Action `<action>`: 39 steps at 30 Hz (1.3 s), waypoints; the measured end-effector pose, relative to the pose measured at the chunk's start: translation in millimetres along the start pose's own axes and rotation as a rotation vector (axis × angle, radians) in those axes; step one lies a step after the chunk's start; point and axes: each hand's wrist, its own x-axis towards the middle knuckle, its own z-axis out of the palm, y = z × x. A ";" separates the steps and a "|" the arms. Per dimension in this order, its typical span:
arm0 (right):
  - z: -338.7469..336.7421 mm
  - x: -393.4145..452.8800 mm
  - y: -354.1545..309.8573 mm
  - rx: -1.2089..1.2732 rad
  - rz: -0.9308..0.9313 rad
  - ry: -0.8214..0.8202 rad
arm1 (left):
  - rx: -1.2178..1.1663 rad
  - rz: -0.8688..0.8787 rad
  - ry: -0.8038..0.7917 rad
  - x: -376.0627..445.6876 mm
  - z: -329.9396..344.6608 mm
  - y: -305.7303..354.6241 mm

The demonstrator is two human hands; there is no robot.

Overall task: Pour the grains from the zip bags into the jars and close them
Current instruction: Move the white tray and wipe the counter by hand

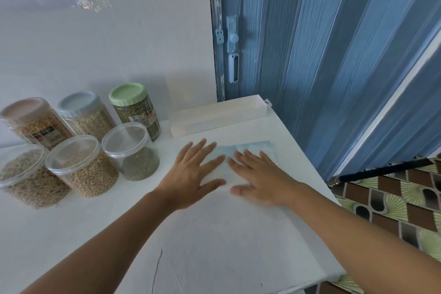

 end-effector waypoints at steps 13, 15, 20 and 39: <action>-22.5 0.1 2.1 0.100 -0.002 -0.034 | -0.222 -0.129 -0.210 5.3 -32.0 8.0; -27.7 0.6 2.4 0.187 0.033 0.017 | -0.278 -0.192 -0.257 13.4 -38.3 4.5; -46.4 7.4 -1.2 0.203 0.046 -0.020 | -0.252 -0.202 -0.313 14.5 -47.6 3.0; -80.8 8.2 29.6 0.467 0.132 0.022 | -0.630 -0.500 -0.612 51.4 -73.9 -32.4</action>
